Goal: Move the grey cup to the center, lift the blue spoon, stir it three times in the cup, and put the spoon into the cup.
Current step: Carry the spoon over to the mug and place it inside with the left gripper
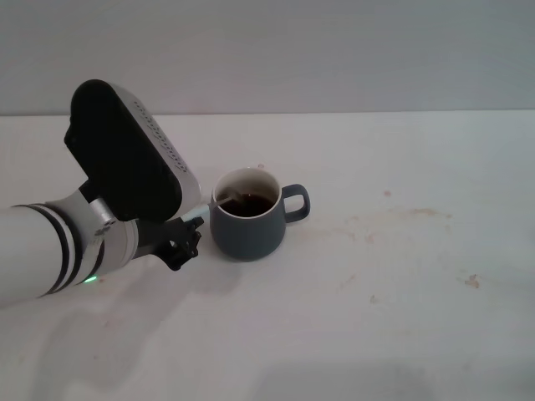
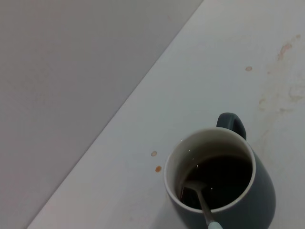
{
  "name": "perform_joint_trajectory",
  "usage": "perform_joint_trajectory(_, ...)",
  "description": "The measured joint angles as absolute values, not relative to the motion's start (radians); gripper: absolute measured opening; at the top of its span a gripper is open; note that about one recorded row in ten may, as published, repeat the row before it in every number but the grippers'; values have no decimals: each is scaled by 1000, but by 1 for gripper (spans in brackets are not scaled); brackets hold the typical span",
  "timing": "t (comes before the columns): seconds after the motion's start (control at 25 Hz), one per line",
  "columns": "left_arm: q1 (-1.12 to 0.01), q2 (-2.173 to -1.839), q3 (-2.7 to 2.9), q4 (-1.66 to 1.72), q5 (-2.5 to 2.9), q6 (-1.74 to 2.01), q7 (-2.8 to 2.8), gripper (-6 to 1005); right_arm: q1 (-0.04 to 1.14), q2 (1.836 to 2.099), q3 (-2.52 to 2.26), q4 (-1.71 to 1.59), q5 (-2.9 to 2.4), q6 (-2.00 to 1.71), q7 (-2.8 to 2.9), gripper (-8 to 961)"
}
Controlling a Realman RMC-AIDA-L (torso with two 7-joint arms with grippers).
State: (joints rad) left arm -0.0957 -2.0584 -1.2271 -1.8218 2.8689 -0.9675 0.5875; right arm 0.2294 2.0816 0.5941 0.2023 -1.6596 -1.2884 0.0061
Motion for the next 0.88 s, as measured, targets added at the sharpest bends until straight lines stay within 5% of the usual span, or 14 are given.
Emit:
perform_joint_trajectory(0.44,-136,-2060,-1190,-1819,2869,-961,587,143,233,2080,594,201,-1664,-1282,6,-1)
perform_joint_trajectory(0.64,-135,-2060,-1184,-1838,2873,-964,588,6,231,2080,594,203,-1664,-1283,6,-1)
perform_joint_trajectory(0.88,-70,-2057,-1195,-1919,2889,-954,588,2,229,2081,594,204,-1664,-1282,6,-1)
